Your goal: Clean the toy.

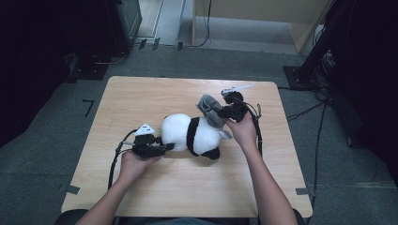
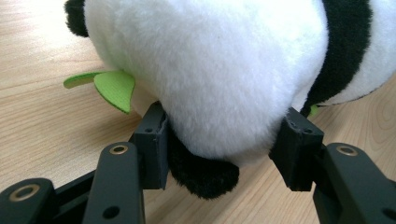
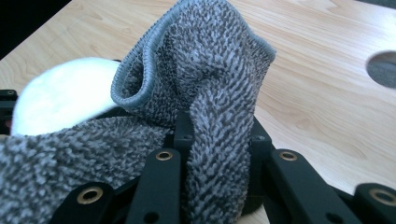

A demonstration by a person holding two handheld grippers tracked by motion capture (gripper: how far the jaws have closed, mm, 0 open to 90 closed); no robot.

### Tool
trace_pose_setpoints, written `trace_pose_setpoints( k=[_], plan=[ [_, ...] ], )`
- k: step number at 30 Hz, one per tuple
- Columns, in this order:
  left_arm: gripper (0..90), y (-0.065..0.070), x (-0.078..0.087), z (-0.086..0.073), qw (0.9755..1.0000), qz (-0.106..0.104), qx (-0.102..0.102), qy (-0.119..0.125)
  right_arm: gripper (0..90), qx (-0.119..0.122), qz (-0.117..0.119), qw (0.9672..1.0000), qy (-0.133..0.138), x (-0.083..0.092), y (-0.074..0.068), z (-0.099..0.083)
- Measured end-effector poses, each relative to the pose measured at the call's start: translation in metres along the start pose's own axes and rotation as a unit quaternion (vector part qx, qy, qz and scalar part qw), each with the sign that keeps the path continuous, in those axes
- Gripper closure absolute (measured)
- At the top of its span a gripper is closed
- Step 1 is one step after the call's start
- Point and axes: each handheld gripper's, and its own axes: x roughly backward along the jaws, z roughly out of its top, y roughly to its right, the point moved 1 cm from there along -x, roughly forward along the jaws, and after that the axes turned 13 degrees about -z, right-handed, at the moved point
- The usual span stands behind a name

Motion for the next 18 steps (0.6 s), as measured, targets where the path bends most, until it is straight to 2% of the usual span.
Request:
trace_pose_setpoints(
  k=[3,5,9,13,16,18],
  plan=[
    [45.4,0.000,0.000,0.000,1.0000,-0.001,0.002,-0.001,73.9,-0.013,-0.007,0.9999,-0.003,0.002,0.010,-0.006],
    [45.4,0.000,0.000,0.000,1.0000,-0.001,0.003,0.000,74.2,-0.018,-0.021,0.9996,-0.001,0.002,0.017,-0.011],
    [45.4,-0.001,0.000,-0.001,1.0000,-0.003,0.004,0.000,74.6,-0.025,-0.034,0.9986,-0.032,-0.007,0.030,-0.027],
    [45.3,-0.001,0.000,-0.001,1.0000,-0.003,0.005,0.002,74.7,-0.026,-0.033,0.9980,-0.047,-0.020,0.036,-0.042],
    [45.2,-0.002,0.000,-0.001,1.0000,-0.004,0.004,0.003,74.7,-0.044,-0.024,0.9975,-0.050,-0.026,0.041,-0.048],
    [45.2,-0.002,0.000,-0.001,1.0000,-0.004,0.003,0.003,74.7,-0.042,-0.032,0.9972,-0.053,-0.025,0.043,-0.047]
  ],
)
